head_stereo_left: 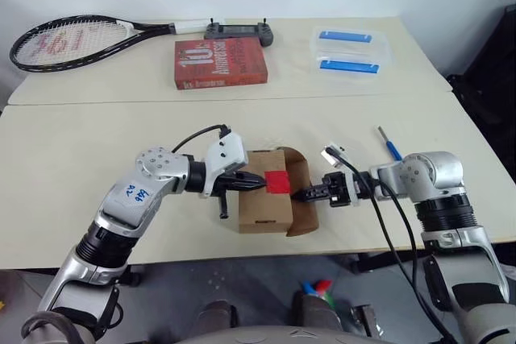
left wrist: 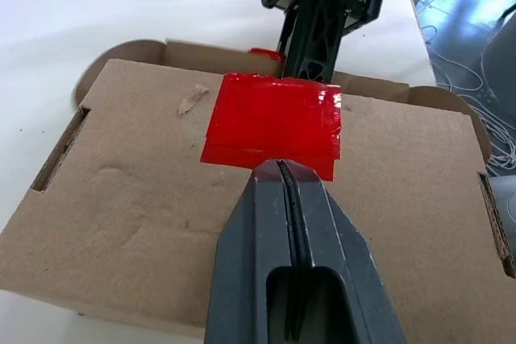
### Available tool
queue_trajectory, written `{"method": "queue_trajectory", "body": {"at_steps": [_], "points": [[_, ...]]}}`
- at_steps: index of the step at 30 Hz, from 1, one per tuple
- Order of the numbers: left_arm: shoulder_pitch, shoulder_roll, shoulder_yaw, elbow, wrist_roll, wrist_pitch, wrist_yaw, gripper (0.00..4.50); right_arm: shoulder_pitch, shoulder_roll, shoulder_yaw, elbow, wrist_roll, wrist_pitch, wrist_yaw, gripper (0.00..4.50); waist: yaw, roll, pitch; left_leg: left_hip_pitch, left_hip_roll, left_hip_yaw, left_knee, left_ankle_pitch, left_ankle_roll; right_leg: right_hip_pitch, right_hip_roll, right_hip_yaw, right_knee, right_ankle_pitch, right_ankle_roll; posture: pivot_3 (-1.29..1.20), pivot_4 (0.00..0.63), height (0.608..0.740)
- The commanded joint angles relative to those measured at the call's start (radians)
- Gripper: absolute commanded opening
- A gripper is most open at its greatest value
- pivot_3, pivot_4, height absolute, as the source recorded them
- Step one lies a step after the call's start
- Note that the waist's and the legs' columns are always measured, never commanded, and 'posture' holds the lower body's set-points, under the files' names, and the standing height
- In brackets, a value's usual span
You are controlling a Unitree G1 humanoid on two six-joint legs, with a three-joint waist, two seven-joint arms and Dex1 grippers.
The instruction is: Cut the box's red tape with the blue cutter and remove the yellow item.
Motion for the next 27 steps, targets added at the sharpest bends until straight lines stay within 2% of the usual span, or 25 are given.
{"method": "queue_trajectory", "body": {"at_steps": [1,9,14,19,27], "points": [[0.035,0.000,-0.039,0.004,0.021,0.023,0.003,0.00,0.016,-0.003,0.015,-0.009,-0.018,-0.002,-0.015,0.03,0.000,0.000,0.000,0.000,0.000,0.000,0.000,0.000,0.000,0.000,0.000,0.000,0.000,0.000,0.000,0.00,0.150,0.740],[0.034,-0.064,-0.034,0.048,0.021,-0.024,0.020,0.00,-0.023,-0.026,-0.069,-0.002,-0.027,0.057,-0.088,0.03,0.008,0.000,0.000,-0.001,0.000,0.000,0.001,0.000,0.000,0.000,0.000,0.000,0.000,0.000,0.000,0.00,0.150,0.740],[0.026,-0.177,-0.046,0.120,0.046,-0.129,0.062,0.00,-0.085,-0.119,-0.109,-0.027,0.010,0.147,-0.083,0.03,0.028,0.002,0.001,-0.002,-0.001,0.000,0.002,0.000,0.000,0.000,-0.001,0.000,0.000,0.000,0.000,0.00,0.150,0.740],[0.008,-0.278,-0.075,0.192,0.083,-0.207,0.100,0.00,-0.133,-0.266,-0.057,-0.026,0.075,0.150,-0.046,0.03,0.028,0.003,0.001,-0.004,-0.002,0.000,0.001,-0.001,0.001,-0.001,-0.001,-0.001,-0.002,0.000,0.001,0.00,0.150,0.740],[-0.026,-0.385,-0.094,0.278,0.109,-0.277,0.139,0.00,-0.216,-0.479,0.072,-0.044,0.122,0.150,0.018,0.03,0.026,0.003,0.002,-0.005,-0.001,0.000,0.001,-0.001,0.001,-0.003,-0.001,-0.001,-0.003,0.001,0.001,0.00,0.150,0.740]]}}
